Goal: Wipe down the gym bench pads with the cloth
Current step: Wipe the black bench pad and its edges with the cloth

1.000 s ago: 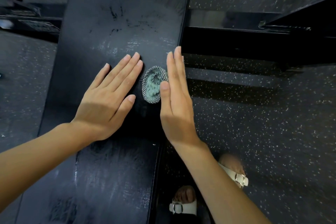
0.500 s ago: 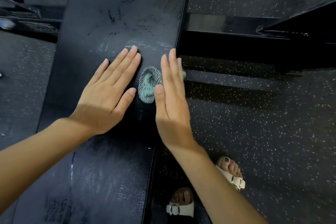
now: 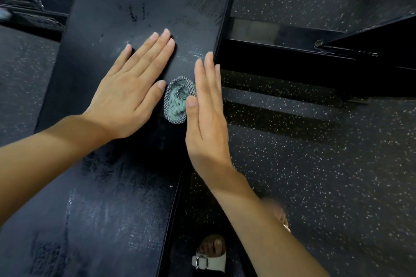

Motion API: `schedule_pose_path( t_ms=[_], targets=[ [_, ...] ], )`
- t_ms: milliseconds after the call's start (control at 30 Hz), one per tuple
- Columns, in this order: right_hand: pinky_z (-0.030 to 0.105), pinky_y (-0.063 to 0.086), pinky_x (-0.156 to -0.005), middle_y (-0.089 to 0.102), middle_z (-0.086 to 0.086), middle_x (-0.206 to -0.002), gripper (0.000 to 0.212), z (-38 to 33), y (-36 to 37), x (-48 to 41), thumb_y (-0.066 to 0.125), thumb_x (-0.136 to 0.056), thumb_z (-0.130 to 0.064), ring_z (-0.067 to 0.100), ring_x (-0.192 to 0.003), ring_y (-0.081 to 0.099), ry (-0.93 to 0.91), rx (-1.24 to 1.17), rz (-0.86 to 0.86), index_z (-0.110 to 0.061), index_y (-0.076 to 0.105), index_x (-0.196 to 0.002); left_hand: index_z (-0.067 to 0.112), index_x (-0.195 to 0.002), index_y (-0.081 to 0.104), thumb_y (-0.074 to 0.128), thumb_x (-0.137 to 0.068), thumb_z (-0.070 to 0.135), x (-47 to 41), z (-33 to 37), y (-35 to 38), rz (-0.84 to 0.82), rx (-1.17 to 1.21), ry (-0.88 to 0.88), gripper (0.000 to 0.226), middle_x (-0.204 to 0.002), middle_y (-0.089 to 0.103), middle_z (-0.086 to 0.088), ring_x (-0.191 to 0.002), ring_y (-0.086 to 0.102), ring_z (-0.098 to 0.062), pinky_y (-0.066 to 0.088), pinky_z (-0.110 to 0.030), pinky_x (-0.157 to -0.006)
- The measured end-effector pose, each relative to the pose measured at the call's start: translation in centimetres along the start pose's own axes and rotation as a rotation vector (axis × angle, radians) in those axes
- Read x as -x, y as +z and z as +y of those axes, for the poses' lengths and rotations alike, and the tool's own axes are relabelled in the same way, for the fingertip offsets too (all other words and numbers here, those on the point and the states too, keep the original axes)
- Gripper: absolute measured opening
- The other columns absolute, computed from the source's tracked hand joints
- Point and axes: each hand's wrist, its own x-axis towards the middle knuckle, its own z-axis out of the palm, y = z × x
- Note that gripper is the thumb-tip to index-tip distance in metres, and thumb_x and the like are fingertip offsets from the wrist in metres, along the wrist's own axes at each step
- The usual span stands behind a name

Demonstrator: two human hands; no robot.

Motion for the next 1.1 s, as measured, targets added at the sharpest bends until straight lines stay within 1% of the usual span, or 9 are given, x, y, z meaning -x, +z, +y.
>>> schedule_pose_path(
  t_ms=[300, 400, 467, 567, 600, 733, 833, 967, 1100],
  targets=[
    [0.028, 0.004, -0.123, 0.011, 0.011, -0.165, 0.05, 1.4, -0.6, -5.0, 0.031, -0.106, -0.013, 0.02, -0.153, 0.0, -0.082, 0.015, 0.061, -0.001, 0.021, -0.154, 0.019, -0.158, 0.011, 0.023, -0.102, 0.035, -1.2, -0.8, -0.2, 0.01, 0.026, 0.047, 0.06, -0.166, 0.005, 0.007, -0.152, 0.003, -0.008, 0.004, -0.038, -0.124],
    [0.024, 0.003, -0.122, 0.011, 0.01, -0.165, 0.05, 1.4, -1.0, -7.1, 0.03, -0.106, -0.016, 0.02, -0.153, -0.001, -0.092, 0.033, 0.071, -0.003, 0.022, -0.154, 0.019, -0.158, 0.011, 0.022, -0.102, 0.036, -2.1, -1.3, -0.4, 0.009, 0.013, 0.075, 0.06, -0.166, 0.005, 0.007, -0.152, 0.003, -0.008, 0.004, -0.038, -0.124],
    [0.026, 0.003, -0.123, 0.011, 0.008, -0.165, 0.05, 1.5, -1.0, -7.7, 0.03, -0.107, -0.017, 0.018, -0.153, -0.002, -0.103, 0.039, 0.092, -0.004, 0.022, -0.154, 0.019, -0.158, 0.01, 0.021, -0.102, 0.036, -2.9, -1.6, -0.4, 0.008, 0.009, 0.084, 0.06, -0.166, 0.004, 0.008, -0.152, 0.002, -0.007, 0.005, -0.04, -0.124],
    [0.039, 0.005, -0.125, 0.007, 0.003, -0.166, 0.051, 1.3, -0.7, -6.9, 0.03, -0.107, -0.019, 0.013, -0.152, -0.005, -0.104, 0.053, 0.094, -0.008, 0.02, -0.155, 0.02, -0.158, 0.009, 0.02, -0.103, 0.036, -4.2, -2.0, -0.6, 0.007, 0.014, 0.102, 0.059, -0.166, 0.003, 0.009, -0.152, 0.002, -0.007, 0.003, -0.039, -0.124],
    [0.041, 0.005, -0.124, 0.006, 0.001, -0.166, 0.051, 1.3, -0.6, -6.3, 0.03, -0.107, -0.02, 0.011, -0.152, -0.007, -0.105, 0.063, 0.087, -0.009, 0.019, -0.156, 0.02, -0.158, 0.009, 0.02, -0.103, 0.036, -4.5, -2.1, -0.7, 0.006, 0.016, 0.112, 0.059, -0.166, 0.003, 0.009, -0.152, 0.002, -0.007, 0.003, -0.038, -0.124],
    [0.035, 0.001, -0.124, 0.003, -0.004, -0.166, 0.051, 1.1, -0.1, -3.6, 0.029, -0.107, -0.02, 0.008, -0.151, -0.009, -0.149, 0.114, 0.069, -0.013, 0.016, -0.156, 0.019, -0.158, 0.01, 0.02, -0.103, 0.039, -5.5, -2.6, -0.8, -0.001, 0.02, 0.157, 0.059, -0.166, 0.004, 0.008, -0.152, 0.003, -0.008, 0.0, -0.034, -0.124],
    [0.031, -0.002, -0.123, 0.0, -0.005, -0.166, 0.052, 1.2, 0.2, -2.4, 0.025, -0.106, -0.024, 0.009, -0.151, -0.01, -0.181, 0.127, 0.055, -0.014, 0.012, -0.156, 0.02, -0.158, 0.01, 0.02, -0.103, 0.04, -5.8, -2.8, -0.9, 0.001, 0.026, 0.168, 0.059, -0.166, 0.004, 0.009, -0.152, 0.003, -0.008, -0.001, -0.033, -0.123],
    [0.034, -0.005, -0.123, -0.001, -0.008, -0.165, 0.053, 1.3, 0.0, -2.9, 0.024, -0.105, -0.026, 0.008, -0.151, -0.01, -0.195, 0.114, 0.053, -0.016, 0.01, -0.155, 0.021, -0.158, 0.01, 0.021, -0.104, 0.043, -6.2, -3.3, -1.1, -0.02, 0.032, 0.208, 0.06, -0.166, 0.003, 0.011, -0.152, 0.003, -0.008, -0.001, -0.033, -0.123],
    [0.032, -0.004, -0.123, 0.002, -0.007, -0.165, 0.053, 1.9, -0.2, -3.6, 0.024, -0.105, -0.026, 0.007, -0.151, -0.009, -0.234, 0.056, 0.034, -0.015, 0.011, -0.155, 0.021, -0.158, 0.01, 0.022, -0.104, 0.043, -6.5, -3.7, -1.1, -0.009, 0.036, 0.23, 0.06, -0.166, 0.004, 0.012, -0.152, 0.004, -0.009, 0.001, -0.035, -0.122]
  ],
)
